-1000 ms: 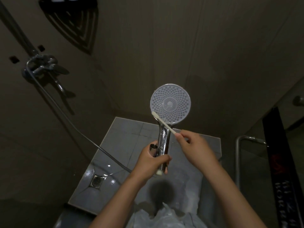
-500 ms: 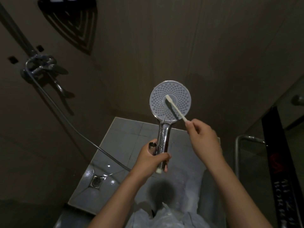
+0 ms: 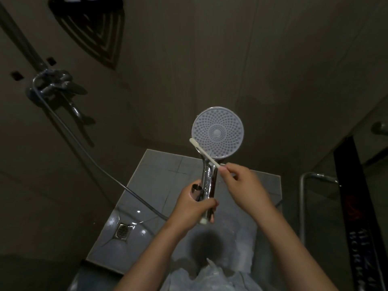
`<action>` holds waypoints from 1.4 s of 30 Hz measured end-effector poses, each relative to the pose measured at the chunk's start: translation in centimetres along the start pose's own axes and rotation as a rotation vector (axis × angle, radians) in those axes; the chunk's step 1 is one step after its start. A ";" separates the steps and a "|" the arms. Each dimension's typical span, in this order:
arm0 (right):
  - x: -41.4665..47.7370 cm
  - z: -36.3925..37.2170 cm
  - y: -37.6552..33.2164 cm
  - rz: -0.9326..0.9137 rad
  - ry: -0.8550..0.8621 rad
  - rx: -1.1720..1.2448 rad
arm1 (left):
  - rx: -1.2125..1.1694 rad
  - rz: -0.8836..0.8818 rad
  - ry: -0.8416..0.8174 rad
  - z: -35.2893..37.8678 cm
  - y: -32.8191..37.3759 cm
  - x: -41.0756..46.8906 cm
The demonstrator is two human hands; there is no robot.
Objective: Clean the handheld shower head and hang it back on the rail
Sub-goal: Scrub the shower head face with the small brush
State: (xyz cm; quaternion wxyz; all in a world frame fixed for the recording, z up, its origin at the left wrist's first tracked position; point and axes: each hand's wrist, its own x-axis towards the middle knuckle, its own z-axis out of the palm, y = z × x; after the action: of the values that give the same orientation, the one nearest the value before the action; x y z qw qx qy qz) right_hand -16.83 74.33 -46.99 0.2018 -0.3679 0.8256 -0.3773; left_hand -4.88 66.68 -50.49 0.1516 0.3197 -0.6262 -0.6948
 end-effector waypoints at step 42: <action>1.0 -1.6 -0.6 0.036 0.073 0.228 | 0.103 0.008 -0.013 0.1 0.5 -0.8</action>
State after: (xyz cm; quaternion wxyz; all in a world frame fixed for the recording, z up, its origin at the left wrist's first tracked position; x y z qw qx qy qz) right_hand -18.16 74.03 -45.59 0.2189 -0.3138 0.7906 -0.4780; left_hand -4.48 67.17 -49.78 0.1336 0.3198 -0.6636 -0.6630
